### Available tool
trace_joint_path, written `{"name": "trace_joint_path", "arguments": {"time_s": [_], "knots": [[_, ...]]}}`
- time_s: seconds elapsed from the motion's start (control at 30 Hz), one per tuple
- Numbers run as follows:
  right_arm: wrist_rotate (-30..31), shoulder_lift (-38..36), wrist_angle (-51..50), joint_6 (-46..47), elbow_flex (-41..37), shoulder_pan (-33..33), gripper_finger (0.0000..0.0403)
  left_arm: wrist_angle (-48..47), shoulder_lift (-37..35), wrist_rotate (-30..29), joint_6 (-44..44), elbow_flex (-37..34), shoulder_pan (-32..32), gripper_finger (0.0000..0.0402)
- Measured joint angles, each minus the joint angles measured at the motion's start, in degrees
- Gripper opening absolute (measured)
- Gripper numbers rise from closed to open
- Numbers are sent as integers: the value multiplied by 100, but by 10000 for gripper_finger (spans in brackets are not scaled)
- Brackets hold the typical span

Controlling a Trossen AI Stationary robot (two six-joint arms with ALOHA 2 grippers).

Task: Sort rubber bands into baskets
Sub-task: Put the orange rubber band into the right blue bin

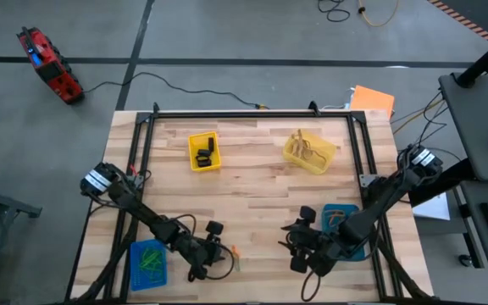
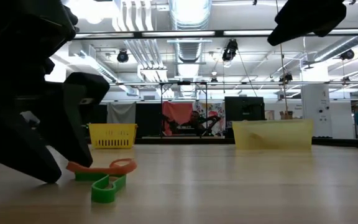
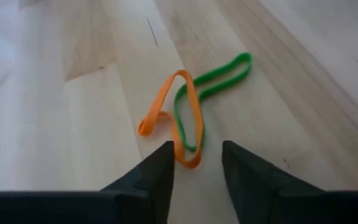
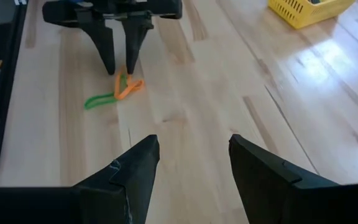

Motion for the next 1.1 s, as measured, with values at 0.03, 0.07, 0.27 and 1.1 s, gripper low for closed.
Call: {"name": "trace_joint_path", "arguments": {"time_s": [0.03,0.07,0.27,1.1], "knots": [[2,19,2,6,0,0,191,1,4,2,-9,0,0,112],[0,34,4,19,0,0,191,7,8,6,-10,-2,0,99],[2,101,2,40,0,-2,191,-24,9,-25,-29,-4,4,9],[750,989,2005,-1604,2,-438,191,-648,-1937,-974,650,-398,163,0]]}}
